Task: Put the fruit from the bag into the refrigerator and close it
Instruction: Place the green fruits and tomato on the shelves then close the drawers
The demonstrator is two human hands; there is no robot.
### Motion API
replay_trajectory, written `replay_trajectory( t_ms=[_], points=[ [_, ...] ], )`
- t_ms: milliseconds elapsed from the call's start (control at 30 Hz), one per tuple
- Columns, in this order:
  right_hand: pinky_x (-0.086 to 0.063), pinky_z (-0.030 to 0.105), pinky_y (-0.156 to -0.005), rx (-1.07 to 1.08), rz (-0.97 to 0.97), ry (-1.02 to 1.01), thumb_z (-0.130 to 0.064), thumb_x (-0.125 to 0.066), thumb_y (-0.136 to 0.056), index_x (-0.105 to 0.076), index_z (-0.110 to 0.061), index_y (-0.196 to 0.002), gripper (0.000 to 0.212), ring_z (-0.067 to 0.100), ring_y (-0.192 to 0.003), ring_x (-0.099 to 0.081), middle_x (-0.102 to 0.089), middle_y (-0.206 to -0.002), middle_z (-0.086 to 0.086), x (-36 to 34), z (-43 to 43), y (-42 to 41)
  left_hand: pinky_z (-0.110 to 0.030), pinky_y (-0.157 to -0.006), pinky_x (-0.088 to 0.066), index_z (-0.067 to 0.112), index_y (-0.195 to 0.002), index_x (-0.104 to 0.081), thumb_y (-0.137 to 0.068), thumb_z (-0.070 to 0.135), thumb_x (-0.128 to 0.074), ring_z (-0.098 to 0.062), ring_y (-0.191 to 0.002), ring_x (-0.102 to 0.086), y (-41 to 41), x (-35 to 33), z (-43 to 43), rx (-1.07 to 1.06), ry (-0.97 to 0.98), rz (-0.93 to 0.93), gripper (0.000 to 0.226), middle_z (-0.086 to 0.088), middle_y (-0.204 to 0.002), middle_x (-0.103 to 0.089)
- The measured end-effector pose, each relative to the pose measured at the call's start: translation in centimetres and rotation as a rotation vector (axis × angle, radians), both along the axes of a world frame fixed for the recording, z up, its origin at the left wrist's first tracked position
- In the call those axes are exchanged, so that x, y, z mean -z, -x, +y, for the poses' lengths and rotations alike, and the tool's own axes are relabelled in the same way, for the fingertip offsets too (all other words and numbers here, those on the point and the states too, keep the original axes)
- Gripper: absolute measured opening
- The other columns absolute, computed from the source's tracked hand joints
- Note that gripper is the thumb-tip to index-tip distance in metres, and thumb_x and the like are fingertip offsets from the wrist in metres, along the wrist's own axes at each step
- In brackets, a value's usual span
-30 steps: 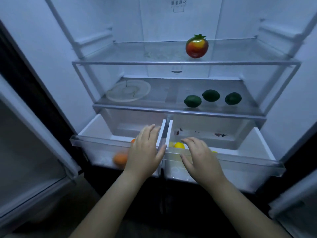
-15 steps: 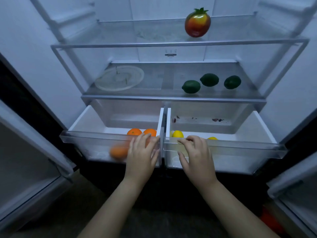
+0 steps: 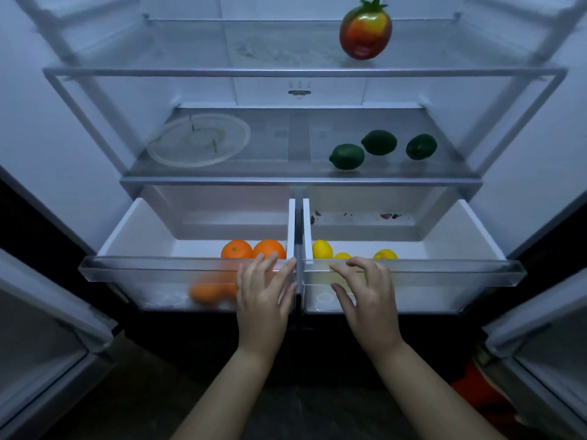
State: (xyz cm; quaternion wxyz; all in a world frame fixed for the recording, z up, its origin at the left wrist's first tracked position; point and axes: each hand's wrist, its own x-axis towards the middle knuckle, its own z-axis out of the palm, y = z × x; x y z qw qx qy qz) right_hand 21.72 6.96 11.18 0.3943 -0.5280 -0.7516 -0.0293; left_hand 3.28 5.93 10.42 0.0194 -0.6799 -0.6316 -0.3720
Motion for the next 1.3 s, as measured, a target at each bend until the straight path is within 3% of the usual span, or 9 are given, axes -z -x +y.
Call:
replay_trajectory(
  t_ms=[133,400,533,667,833,1067,1200,1300],
  points=[
    [-0.038,0.029,-0.094,-0.013,0.005,0.021,-0.011,-0.071,-0.082,-0.064,-0.017,-0.114,0.034,0.021,-0.103,-0.047,-0.053,-0.112,0.003,-0.1,0.3,0.1,-0.052,-0.108,-0.029,0.026,-0.124,-0.061,-0.084,0.023,-0.062,-0.024,-0.128,-0.039,0.0,0.2,0.4,-0.001,-0.007,-0.011,0.041,-0.006,-0.129,-0.052],
    [-0.039,0.030,-0.092,-0.031,-0.002,0.044,-0.013,-0.072,-0.082,-0.063,-0.020,-0.115,0.035,0.019,-0.103,-0.046,-0.052,-0.112,0.001,-0.1,1.3,-0.1,-0.046,-0.114,-0.017,0.025,-0.127,-0.059,-0.082,0.019,-0.070,-0.024,-0.131,-0.037,-0.7,-0.1,1.3,0.021,0.002,-0.014,0.046,-0.005,-0.132,-0.050],
    [-0.037,0.027,-0.094,-0.039,0.014,0.053,-0.012,-0.071,-0.082,-0.063,-0.020,-0.114,0.034,0.018,-0.102,-0.045,-0.051,-0.111,0.002,-0.3,2.5,-0.2,-0.050,-0.113,-0.021,0.026,-0.124,-0.060,-0.085,0.033,-0.062,-0.022,-0.131,-0.037,-0.6,0.0,1.6,0.033,-0.005,-0.041,0.040,-0.001,-0.131,-0.050],
    [-0.036,0.026,-0.093,-0.044,0.020,0.046,-0.014,-0.072,-0.081,-0.064,-0.022,-0.114,0.034,0.020,-0.101,-0.047,-0.052,-0.109,0.002,-0.7,4.5,-0.3,-0.057,-0.107,-0.029,0.024,-0.122,-0.062,-0.078,0.019,-0.075,-0.022,-0.128,-0.038,-0.7,0.0,2.2,0.040,-0.029,-0.019,0.045,-0.004,-0.128,-0.052],
    [-0.037,0.027,-0.092,-0.054,0.013,0.022,-0.015,-0.072,-0.081,-0.064,-0.022,-0.114,0.034,0.021,-0.099,-0.047,-0.052,-0.108,0.002,-0.6,5.2,-0.6,-0.048,-0.115,-0.016,0.023,-0.119,-0.064,-0.077,0.018,-0.076,-0.022,-0.124,-0.042,-0.4,-0.1,3.1,0.075,-0.093,-0.016,0.044,-0.005,-0.122,-0.055],
    [-0.037,0.027,-0.092,-0.060,0.002,0.013,-0.015,-0.072,-0.081,-0.065,-0.021,-0.113,0.033,0.020,-0.098,-0.047,-0.052,-0.108,0.002,-0.3,5.6,-1.0,-0.043,-0.116,-0.011,0.024,-0.118,-0.064,-0.086,0.031,-0.057,-0.022,-0.122,-0.043,-0.7,0.1,4.0,0.089,-0.112,-0.041,0.034,-0.004,-0.120,-0.055],
    [-0.038,0.029,-0.092,-0.068,-0.002,0.010,-0.014,-0.072,-0.081,-0.064,-0.020,-0.114,0.034,0.021,-0.099,-0.048,-0.052,-0.109,0.003,-0.3,5.7,-1.0,-0.048,-0.114,-0.017,0.024,-0.118,-0.064,-0.083,0.029,-0.063,-0.024,-0.121,-0.046,-0.2,-0.1,5.4,0.103,-0.084,-0.026,0.035,-0.005,-0.119,-0.056],
    [-0.037,0.027,-0.094,-0.067,-0.001,0.032,-0.010,-0.070,-0.081,-0.063,-0.022,-0.116,0.037,0.019,-0.102,-0.046,-0.051,-0.111,0.001,-0.7,6.4,-0.5,-0.043,-0.114,-0.014,0.026,-0.117,-0.064,-0.082,0.029,-0.066,-0.024,-0.120,-0.047,1.2,-0.7,7.5,0.131,-0.050,-0.031,0.035,-0.004,-0.118,-0.057]
  ],
)
